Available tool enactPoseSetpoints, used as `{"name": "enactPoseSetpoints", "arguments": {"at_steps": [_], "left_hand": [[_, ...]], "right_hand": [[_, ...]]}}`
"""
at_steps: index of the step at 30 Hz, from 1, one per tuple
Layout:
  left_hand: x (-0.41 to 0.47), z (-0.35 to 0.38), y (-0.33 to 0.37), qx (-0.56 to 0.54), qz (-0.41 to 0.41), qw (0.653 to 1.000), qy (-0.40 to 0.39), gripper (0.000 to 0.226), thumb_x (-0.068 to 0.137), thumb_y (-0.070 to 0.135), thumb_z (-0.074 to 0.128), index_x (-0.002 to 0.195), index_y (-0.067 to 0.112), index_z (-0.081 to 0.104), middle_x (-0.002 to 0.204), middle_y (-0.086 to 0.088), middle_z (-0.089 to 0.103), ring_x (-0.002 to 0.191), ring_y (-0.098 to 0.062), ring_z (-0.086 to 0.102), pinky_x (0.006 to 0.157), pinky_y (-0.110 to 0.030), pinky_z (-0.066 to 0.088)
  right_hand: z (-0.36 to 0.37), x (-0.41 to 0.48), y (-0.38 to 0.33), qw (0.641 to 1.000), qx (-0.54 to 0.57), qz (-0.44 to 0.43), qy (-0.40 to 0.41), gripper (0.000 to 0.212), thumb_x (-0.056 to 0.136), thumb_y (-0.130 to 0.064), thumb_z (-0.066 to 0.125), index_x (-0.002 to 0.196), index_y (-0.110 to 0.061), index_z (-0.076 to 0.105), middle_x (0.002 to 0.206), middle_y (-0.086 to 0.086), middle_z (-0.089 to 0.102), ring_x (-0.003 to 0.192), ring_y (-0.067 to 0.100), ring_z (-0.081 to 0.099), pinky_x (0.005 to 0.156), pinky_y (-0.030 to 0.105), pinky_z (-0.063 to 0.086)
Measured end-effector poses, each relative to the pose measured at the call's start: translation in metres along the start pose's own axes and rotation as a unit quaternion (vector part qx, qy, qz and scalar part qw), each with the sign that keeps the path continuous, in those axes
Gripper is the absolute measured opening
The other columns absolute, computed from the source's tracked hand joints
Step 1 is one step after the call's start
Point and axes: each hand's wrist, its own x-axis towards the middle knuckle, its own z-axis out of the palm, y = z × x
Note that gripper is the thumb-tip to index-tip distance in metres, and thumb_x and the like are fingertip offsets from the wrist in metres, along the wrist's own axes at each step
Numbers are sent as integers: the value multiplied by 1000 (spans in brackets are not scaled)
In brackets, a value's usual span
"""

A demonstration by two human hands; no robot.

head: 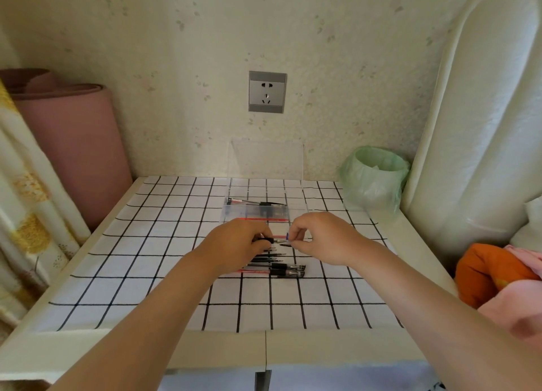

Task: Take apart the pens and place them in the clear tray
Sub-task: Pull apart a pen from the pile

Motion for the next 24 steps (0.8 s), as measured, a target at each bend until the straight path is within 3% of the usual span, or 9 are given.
{"name": "enactPoseSetpoints", "arguments": {"at_steps": [7,14,18,21,24], "left_hand": [[-3,-3,-5,-3,-7,1000,12,15,96,36,54,105,34,66,74,16,58,64,-1,54,56,-18,39],[-5,-5,-7,-9,-15,1000,20,15,95,37,55,107,35,65,80,14,60,70,-4,57,64,-22,48],[-5,-7,-7,-56,-6,998,12,14,95,34,57,105,32,66,77,14,60,67,-2,56,62,-19,44],[-5,-8,-8,-80,-16,997,1,17,98,29,53,104,26,68,77,4,65,59,-6,55,55,-21,44],[-4,-8,-11,-61,-27,998,2,21,100,27,48,101,22,69,83,0,69,61,-9,56,58,-24,47]], "right_hand": [[3,2,-8,1000,9,-14,19,9,87,-29,66,95,-31,69,91,-16,66,80,-1,58,70,24,49],[5,4,-18,999,41,-23,26,11,85,-26,68,96,-29,70,91,-14,65,70,-16,52,59,10,34],[8,8,-25,996,63,-35,44,12,88,-27,68,100,-29,69,89,-14,63,69,-9,54,59,13,37],[10,11,-27,998,38,-23,34,20,94,-34,61,113,-30,66,95,-14,64,73,-1,55,70,22,47],[13,14,-28,1000,6,-20,11,20,98,-35,54,107,-25,70,85,-13,64,73,3,55,70,31,49]]}}
